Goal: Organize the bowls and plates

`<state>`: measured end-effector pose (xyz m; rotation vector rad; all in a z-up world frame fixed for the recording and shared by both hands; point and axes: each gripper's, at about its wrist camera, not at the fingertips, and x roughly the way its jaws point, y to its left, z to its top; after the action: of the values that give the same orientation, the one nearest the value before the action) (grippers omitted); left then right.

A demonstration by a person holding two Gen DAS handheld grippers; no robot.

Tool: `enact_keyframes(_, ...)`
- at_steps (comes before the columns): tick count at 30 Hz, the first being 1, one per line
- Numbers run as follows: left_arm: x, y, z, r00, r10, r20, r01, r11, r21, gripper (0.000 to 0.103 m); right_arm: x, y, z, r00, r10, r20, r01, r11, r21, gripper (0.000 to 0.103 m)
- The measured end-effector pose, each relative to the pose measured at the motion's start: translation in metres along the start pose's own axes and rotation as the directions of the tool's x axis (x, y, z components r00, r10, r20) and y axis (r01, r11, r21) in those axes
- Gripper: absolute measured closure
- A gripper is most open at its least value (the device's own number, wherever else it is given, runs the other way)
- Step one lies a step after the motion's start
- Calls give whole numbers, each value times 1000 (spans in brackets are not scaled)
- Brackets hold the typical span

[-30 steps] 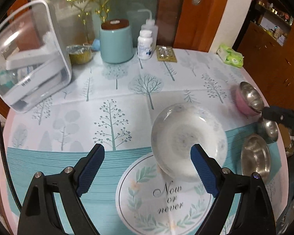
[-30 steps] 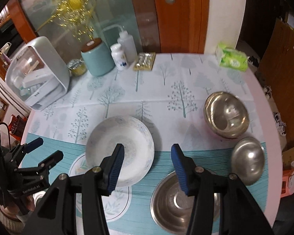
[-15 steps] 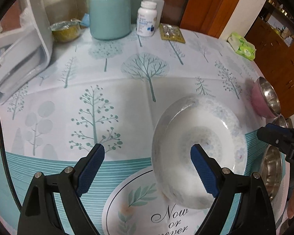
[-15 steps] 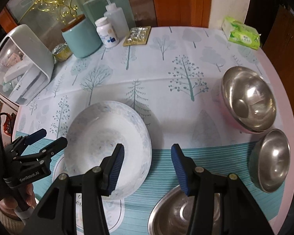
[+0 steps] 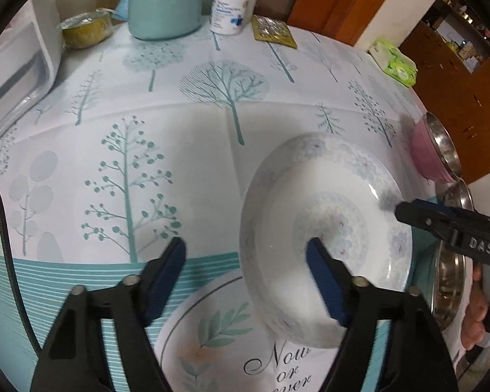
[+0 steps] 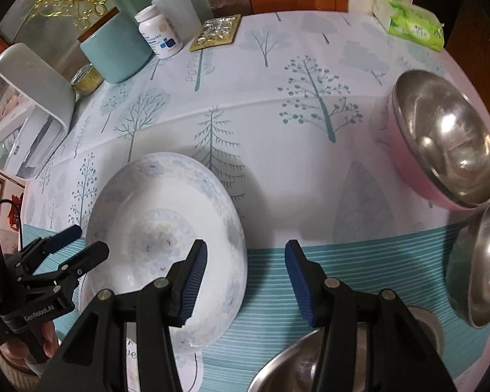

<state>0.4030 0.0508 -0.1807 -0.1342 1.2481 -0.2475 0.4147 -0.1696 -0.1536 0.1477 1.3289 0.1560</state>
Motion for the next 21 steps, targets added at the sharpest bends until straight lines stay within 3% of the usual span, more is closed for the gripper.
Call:
enact_keyframes(4, 6, -2, -2, 999, -13, -32, 13, 1000, 15, 61, 7, -2, 0, 1000, 17, -21, -16, 1000, 13, 66)
enact_keyframes(6, 8, -1, -3, 999, -19, -40, 19, 1000, 6, 63, 12, -2, -2, 999, 24, -40, -24, 1000, 15, 79)
enact_keyframes(8, 11, -1, -3, 998, -27, -49, 27, 1000, -1, 72, 16, -2, -3, 998, 32, -52, -31, 999, 16, 89)
enact_keyframes(9, 13, -2, -3, 998, -31, -56, 31, 1000, -1, 84, 17, -2, -5, 998, 43, -51, -42, 999, 17, 91)
enact_keyframes(15, 12, 2, -6, 998, -34, -49, 32, 999, -30, 92, 16, -4, -8, 998, 56, -41, -54, 997, 46, 94)
enact_keyframes(21, 6, 4, -12, 998, -18, -67, 15, 999, -41, 93, 9, 4, -15, 998, 47, -43, -46, 998, 34, 95)
